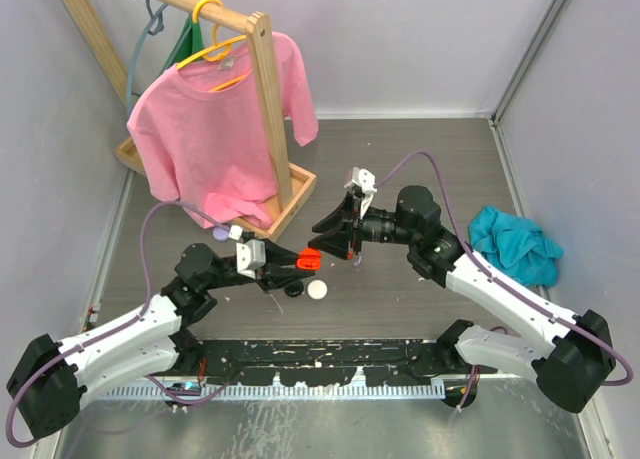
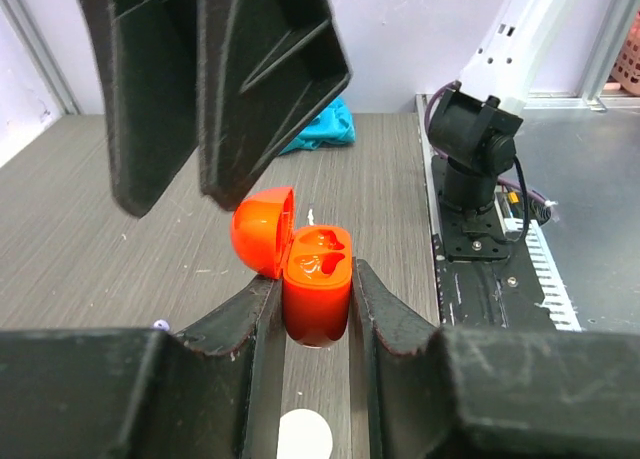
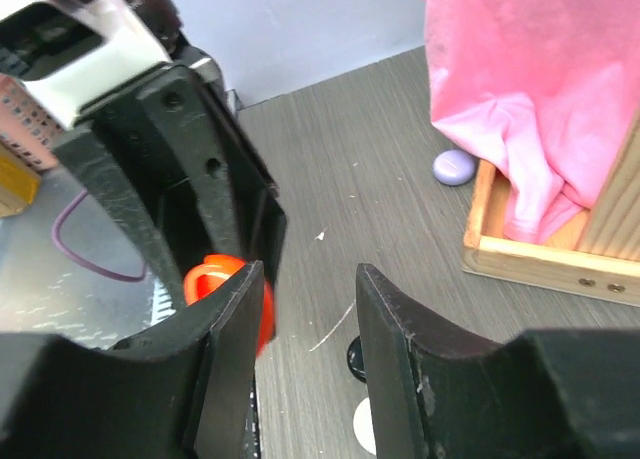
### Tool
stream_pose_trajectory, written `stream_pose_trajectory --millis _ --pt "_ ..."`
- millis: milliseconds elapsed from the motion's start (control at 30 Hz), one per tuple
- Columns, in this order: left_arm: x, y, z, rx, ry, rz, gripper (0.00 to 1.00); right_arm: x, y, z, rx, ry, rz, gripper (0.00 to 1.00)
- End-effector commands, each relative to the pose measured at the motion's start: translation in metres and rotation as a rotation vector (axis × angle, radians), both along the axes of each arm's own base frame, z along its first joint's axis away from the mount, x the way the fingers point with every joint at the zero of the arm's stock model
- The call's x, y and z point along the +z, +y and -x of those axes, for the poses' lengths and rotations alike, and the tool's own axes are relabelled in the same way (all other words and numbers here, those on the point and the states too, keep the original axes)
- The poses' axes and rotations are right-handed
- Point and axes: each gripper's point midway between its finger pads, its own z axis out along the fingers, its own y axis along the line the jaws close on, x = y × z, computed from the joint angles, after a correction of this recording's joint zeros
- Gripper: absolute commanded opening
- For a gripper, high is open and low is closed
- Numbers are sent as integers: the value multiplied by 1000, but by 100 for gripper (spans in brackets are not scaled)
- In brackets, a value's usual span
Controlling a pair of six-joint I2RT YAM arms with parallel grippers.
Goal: Insert the wireless bluetooth earbuds into the charging case
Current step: Open the charging case, then pick up the earbud from the center of the board.
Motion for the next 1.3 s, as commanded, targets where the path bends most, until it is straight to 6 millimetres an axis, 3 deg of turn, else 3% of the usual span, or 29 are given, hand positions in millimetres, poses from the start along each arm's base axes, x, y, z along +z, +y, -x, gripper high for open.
stream_pose_trajectory --millis 0,200,367,533,833,1267 --pt "22 3 6 -15 -123 55 0 11 3 -15 -50 -37 4 48" --pt "6 5 -11 79 -112 27 0 0 2 -30 -114 -4 48 52" --pt "-19 10 -31 186 -86 -25 0 -14 -11 -53 -272 23 140 61" --pt "-37 16 -41 257 -65 -40 0 -63 -36 -85 -486 119 348 63" --pt "-54 23 -57 355 -36 -53 0 -144 -60 -102 -623 255 615 60" --pt "-57 29 -59 383 -28 -75 0 -214 -60 -119 -620 327 840 47"
